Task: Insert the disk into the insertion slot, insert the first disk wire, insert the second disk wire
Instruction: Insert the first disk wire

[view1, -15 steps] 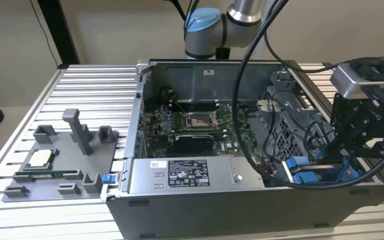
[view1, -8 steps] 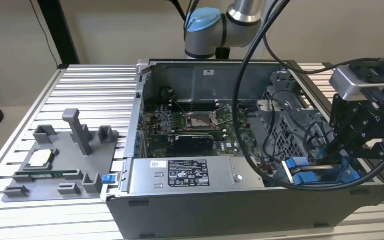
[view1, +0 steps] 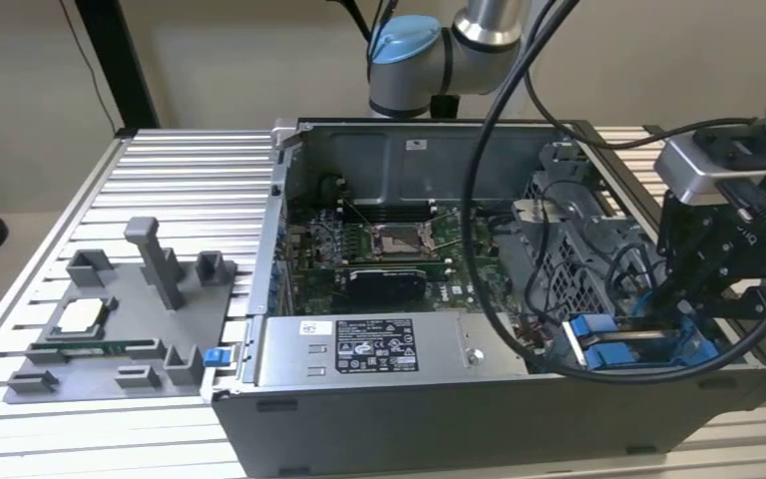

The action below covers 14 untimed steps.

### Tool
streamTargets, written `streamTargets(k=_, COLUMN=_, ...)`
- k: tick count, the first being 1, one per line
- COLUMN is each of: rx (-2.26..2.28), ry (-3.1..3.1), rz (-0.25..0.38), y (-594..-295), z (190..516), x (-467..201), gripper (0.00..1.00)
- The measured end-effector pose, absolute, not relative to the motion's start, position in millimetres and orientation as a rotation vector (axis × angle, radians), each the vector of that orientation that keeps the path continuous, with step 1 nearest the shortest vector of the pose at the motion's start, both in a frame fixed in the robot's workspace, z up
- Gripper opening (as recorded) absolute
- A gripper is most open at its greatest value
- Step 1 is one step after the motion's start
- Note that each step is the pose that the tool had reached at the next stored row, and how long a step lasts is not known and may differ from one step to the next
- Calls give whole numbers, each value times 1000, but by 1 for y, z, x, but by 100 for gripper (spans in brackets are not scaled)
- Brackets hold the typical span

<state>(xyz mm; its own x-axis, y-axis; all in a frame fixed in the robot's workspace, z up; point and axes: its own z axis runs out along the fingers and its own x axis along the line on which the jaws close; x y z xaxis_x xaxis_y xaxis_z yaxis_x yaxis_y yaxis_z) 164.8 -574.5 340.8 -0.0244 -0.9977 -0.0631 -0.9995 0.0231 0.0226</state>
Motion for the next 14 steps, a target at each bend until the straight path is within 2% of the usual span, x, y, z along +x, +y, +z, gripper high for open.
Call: streamTargets(k=14, rx=-2173, ry=2225, rz=90, y=-574, z=333, x=161, gripper=0)
